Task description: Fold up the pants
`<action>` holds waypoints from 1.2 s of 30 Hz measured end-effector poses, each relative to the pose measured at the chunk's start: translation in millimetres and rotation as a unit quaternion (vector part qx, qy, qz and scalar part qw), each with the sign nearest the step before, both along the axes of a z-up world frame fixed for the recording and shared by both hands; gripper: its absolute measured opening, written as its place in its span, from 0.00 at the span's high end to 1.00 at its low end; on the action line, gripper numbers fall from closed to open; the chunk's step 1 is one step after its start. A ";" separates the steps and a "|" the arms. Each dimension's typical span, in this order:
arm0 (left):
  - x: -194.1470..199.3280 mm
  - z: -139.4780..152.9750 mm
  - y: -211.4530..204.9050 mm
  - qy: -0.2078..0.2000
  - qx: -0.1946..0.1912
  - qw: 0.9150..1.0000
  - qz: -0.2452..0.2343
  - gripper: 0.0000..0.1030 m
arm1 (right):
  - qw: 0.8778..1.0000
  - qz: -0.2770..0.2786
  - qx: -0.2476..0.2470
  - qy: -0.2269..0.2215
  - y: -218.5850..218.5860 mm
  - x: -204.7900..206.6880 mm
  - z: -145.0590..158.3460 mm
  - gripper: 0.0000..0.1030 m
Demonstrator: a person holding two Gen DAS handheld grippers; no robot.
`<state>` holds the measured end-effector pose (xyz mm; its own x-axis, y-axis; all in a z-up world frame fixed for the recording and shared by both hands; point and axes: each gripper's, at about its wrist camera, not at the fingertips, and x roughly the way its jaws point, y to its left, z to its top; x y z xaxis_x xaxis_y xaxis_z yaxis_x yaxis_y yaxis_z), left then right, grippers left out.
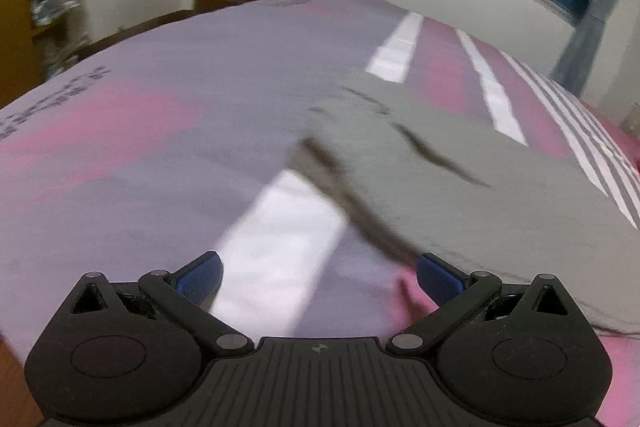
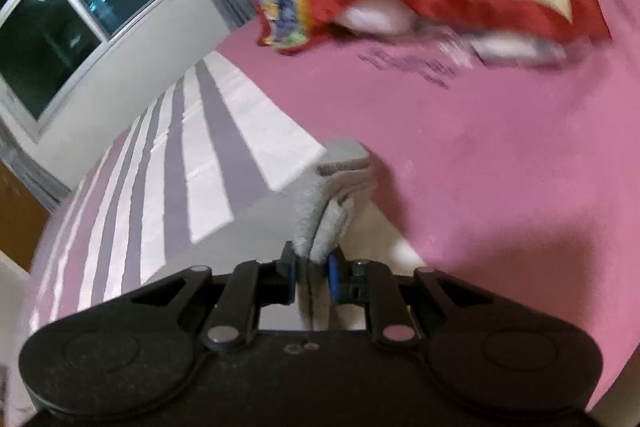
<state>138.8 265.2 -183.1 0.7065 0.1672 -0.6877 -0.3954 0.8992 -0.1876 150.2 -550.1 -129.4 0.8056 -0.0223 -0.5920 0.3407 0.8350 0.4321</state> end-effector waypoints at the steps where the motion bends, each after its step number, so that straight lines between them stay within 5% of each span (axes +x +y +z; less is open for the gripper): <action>1: -7.2 -0.8 7.9 0.000 0.002 1.000 0.007 0.00 | 1.000 0.005 -0.010 -0.002 7.8 4.6 5.4 0.86; 8: -57.4 -9.9 48.8 -0.001 0.007 0.999 0.050 0.00 | 0.991 0.095 -0.092 -0.027 108.1 43.1 44.1 0.86; 13: -83.7 -16.6 59.1 -0.014 -0.009 0.998 0.063 0.00 | 0.970 0.196 -0.138 -0.045 203.2 73.4 54.5 0.86; 23: -129.8 -42.3 65.4 0.000 -0.038 0.996 0.086 0.00 | 0.891 0.421 -0.165 -0.038 364.7 68.5 4.2 0.86; 26: -140.6 -51.4 70.8 0.008 -0.041 0.995 0.095 0.00 | 0.861 0.444 -0.244 -0.035 392.5 52.4 -11.9 0.86; 33: -140.2 -60.5 70.2 0.010 -0.050 0.994 0.099 0.00 | 0.804 0.492 -0.330 -0.050 410.0 18.2 -24.3 0.86; 36: -135.5 -58.7 61.7 0.006 -0.050 0.995 0.087 0.00 | 0.791 0.502 -0.347 -0.050 415.9 15.2 -26.7 0.86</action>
<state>3.4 326.9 -241.8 0.6646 0.2164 -0.7151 -0.5463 0.7937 -0.2675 165.4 -134.2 -156.1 0.6646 0.3667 -0.6510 -0.6518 0.7105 -0.2652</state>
